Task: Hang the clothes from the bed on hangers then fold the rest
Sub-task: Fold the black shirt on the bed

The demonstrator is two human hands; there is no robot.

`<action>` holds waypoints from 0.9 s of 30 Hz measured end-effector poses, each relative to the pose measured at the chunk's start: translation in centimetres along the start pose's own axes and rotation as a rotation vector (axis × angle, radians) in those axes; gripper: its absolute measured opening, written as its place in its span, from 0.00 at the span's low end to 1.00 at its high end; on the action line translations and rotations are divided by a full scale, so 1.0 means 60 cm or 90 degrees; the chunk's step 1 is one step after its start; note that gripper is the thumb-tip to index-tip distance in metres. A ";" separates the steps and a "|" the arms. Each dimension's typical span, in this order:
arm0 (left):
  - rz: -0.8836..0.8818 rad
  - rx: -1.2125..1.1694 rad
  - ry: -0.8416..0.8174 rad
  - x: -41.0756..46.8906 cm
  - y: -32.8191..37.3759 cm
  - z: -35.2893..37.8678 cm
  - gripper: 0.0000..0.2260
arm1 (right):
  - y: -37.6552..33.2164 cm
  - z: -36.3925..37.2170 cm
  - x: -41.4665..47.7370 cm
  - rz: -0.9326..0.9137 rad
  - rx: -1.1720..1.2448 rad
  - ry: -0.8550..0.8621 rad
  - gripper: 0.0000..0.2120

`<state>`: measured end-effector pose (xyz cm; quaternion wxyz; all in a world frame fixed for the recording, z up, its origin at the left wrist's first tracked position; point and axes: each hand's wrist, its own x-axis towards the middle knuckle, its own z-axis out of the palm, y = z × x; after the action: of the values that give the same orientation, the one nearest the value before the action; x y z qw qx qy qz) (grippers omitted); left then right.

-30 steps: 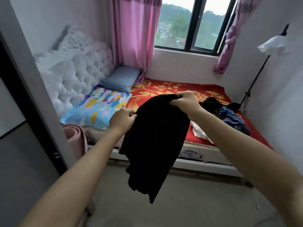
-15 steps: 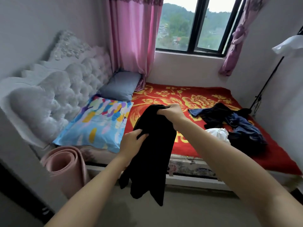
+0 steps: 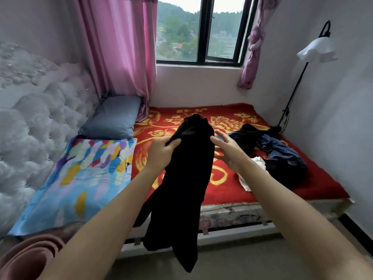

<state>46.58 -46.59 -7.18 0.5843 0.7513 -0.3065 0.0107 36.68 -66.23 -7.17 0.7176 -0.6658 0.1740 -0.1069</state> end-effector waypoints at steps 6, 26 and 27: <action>0.012 -0.027 0.034 0.116 -0.016 0.039 0.14 | 0.107 -0.057 0.059 0.044 -0.150 -0.131 0.25; -0.102 0.221 0.318 0.342 -0.154 -0.098 0.18 | 0.020 -0.213 0.415 -0.087 -0.306 0.038 0.07; -0.109 0.250 0.310 0.342 -0.165 -0.106 0.15 | 0.022 -0.213 0.425 -0.091 -0.351 0.028 0.07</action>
<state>70.07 -48.90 -6.11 0.4834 0.8481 -0.0857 0.1995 54.94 -87.67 -11.91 0.4962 -0.8439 0.1646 -0.1208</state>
